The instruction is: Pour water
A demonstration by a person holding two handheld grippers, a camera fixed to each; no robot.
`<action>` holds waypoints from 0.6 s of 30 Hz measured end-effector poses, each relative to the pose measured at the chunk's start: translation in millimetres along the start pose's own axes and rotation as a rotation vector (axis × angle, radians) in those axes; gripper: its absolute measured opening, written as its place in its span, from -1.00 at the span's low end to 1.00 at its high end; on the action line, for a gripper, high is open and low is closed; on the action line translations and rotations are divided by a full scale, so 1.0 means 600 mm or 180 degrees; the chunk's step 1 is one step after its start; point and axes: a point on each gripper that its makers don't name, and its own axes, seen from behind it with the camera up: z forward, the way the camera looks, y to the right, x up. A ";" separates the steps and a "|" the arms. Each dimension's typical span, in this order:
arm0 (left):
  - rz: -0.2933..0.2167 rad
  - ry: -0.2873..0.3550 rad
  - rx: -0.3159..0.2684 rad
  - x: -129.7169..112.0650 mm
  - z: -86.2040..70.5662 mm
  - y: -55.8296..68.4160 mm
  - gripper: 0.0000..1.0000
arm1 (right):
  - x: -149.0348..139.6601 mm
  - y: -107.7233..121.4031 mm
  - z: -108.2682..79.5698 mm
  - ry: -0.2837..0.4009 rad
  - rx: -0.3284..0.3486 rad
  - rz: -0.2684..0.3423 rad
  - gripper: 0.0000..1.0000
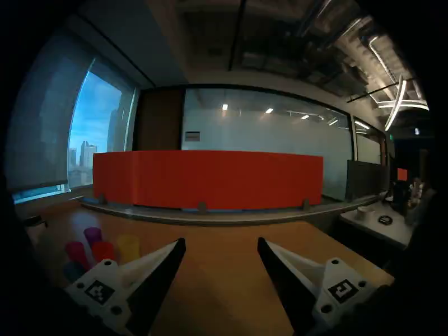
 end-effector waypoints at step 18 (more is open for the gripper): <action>0.0109 -0.0083 0.0032 -0.018 0.006 -0.003 0.95 | 0.004 0.001 -0.002 0.0021 0.0001 -0.0006 0.99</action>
